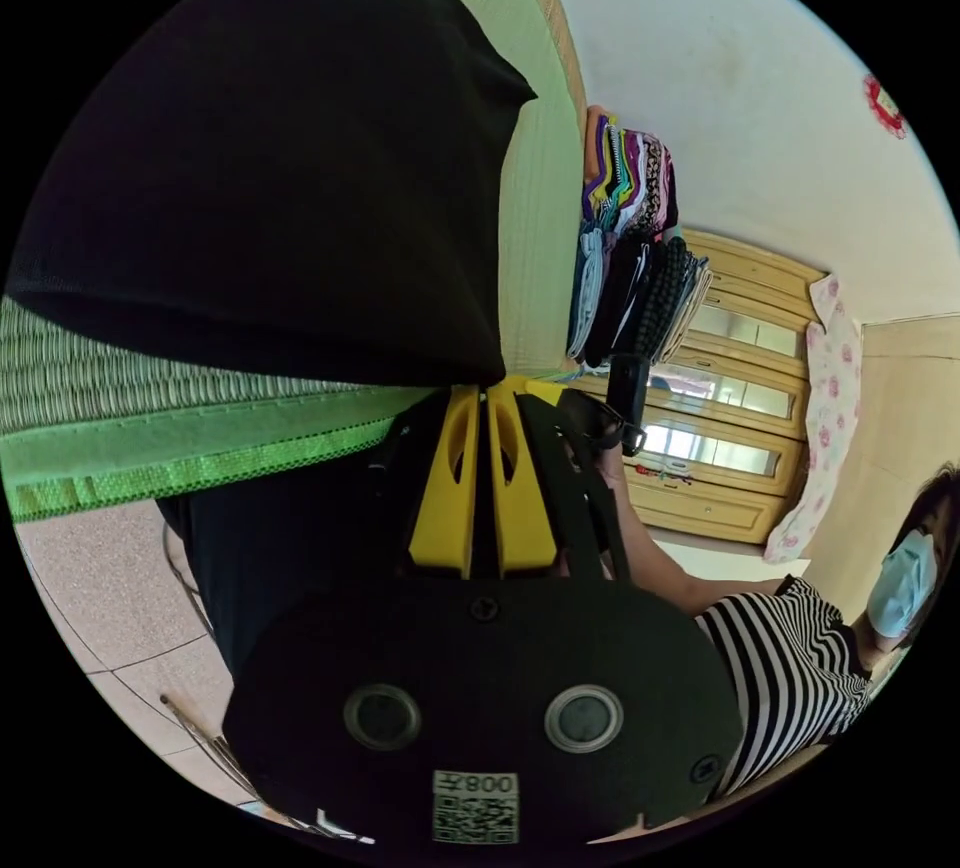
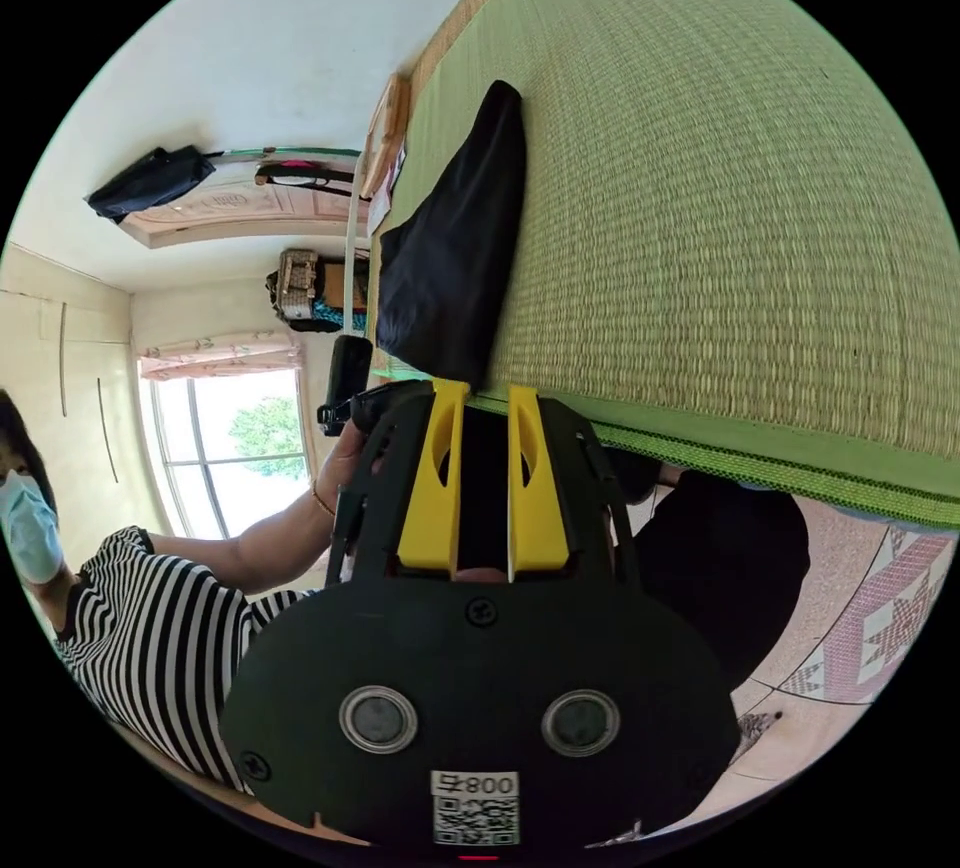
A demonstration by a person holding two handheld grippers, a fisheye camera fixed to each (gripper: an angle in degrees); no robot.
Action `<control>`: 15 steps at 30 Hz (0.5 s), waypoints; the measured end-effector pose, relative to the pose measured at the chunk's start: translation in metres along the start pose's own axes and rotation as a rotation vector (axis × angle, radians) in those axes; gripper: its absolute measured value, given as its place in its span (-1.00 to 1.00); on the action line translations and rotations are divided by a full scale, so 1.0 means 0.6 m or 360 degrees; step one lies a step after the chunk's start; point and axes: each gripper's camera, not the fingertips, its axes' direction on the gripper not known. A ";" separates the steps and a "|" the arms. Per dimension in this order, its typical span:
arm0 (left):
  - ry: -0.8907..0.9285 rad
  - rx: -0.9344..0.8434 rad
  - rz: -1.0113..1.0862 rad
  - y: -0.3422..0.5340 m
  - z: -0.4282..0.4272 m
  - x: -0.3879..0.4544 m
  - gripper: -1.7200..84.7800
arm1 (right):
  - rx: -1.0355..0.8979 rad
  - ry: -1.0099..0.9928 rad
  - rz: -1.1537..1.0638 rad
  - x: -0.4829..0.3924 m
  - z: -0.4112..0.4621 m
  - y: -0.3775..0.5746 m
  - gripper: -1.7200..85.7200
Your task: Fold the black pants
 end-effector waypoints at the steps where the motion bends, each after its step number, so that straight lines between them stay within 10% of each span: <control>1: 0.0005 0.0003 0.0002 0.001 -0.002 -0.005 -0.92 | -0.0002 -0.0015 0.0011 0.003 0.000 0.001 -0.77; 15: 0.0033 -0.0031 0.0130 0.034 -0.055 -0.080 -0.95 | -0.0059 -0.0446 0.0167 0.018 0.019 0.018 -0.76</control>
